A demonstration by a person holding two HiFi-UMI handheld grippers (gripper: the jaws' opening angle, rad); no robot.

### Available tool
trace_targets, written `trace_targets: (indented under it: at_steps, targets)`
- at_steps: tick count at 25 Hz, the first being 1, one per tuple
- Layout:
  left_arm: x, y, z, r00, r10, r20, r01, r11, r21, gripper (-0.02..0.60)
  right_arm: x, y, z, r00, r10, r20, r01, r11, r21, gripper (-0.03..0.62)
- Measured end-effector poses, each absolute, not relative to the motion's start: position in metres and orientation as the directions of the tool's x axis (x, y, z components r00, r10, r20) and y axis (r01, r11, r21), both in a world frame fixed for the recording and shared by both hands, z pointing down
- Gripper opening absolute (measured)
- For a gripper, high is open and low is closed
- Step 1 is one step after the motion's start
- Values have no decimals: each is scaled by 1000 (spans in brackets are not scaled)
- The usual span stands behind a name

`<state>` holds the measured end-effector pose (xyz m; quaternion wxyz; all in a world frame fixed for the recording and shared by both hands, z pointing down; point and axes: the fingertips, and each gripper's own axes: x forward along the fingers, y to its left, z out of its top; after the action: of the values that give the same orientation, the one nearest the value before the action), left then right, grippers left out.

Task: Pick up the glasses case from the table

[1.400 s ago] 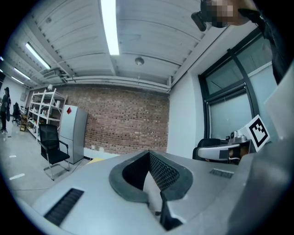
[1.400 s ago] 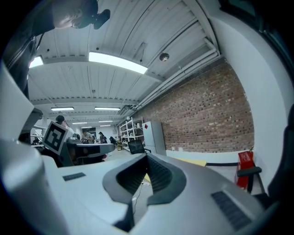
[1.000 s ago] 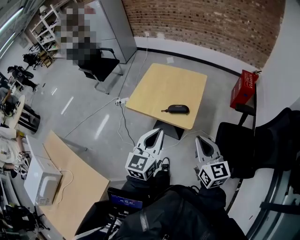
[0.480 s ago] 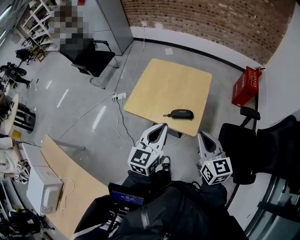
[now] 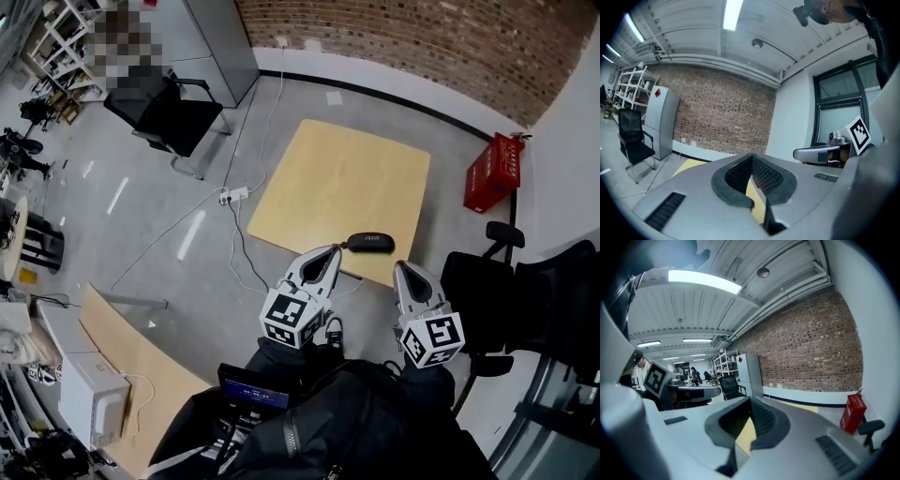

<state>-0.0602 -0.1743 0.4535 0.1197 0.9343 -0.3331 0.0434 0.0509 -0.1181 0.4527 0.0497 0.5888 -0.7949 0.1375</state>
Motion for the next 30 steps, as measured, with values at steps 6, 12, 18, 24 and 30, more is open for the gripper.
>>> trace_targets:
  at_steps: [6,12,18,24,30]
  targets:
    - [-58,-194,462,791,-584,180,-612,-762,212,-2,50,-138,457,-288,-921,263,-955,254,-156,5]
    - [-55,-204,467,792,-579,194,-610,-757,233,-2,47,-149,460,-301,-911,283,-952,267,-151,5]
    - [-45,-208,488,778,-584,232,-628,-739,245,-2,58,-150,473,-318,-894,317,-947,282,-155,6]
    - [-46,-206,508,741,-606,289,-669,-702,244,-2,62,-152,481,-359,-876,321,-932,322,-165,5]
    - [-40,-200,545,703,-603,377,-704,-667,246,-2,71,-148,510,-387,-839,381,-922,347,-173,5]
